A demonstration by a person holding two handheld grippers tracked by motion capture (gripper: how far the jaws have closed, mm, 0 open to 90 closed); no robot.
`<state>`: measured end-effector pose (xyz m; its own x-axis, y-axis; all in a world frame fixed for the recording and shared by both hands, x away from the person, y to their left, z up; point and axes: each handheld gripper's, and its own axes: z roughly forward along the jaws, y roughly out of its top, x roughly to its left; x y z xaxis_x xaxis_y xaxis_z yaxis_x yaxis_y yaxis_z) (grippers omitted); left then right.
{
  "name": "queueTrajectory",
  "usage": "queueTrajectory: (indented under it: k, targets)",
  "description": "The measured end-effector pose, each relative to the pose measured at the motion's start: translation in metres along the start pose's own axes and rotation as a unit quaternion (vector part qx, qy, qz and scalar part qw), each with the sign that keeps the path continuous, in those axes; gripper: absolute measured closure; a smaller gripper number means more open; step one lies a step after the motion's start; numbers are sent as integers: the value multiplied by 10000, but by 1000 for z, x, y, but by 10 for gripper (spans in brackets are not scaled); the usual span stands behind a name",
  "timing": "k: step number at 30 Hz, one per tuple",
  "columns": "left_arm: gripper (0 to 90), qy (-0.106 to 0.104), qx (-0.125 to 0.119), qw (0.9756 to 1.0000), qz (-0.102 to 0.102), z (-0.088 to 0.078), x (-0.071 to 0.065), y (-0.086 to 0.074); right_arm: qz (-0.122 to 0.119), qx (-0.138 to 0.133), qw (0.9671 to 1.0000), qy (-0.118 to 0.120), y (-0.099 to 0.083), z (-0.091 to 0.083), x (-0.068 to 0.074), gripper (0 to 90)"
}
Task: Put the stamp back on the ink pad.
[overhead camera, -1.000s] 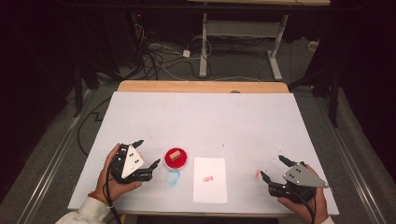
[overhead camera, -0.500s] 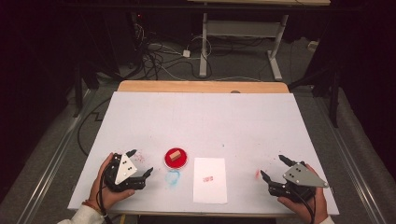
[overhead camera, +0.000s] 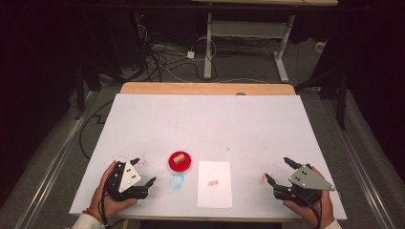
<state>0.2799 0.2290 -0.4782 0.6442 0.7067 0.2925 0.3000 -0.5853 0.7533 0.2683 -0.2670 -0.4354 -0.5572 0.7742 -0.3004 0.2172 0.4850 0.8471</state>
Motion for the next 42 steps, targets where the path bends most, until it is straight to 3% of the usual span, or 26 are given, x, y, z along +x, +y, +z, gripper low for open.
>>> queueTrajectory:
  k: [11, 16, 27, 42]
  targets:
    - [173, 3, -147, 9999, 2, -4, 1, 1, -57, 32, 10000, -40, 1, -1, 4, 229]
    - [173, 10, -147, 9999, -81, -4, 1, 2, 7, 34, 10000, -29, 1, 1, 3, 229]
    - [173, -1, -156, 9999, -19, -4, 0, 3, -9, 12, 10000, -40, 1, -1, 3, 229]
    - [173, 15, -175, 9998, -86, -3, 3, 4, -6, 47, 10000, -5, 0, 2, 2, 228]
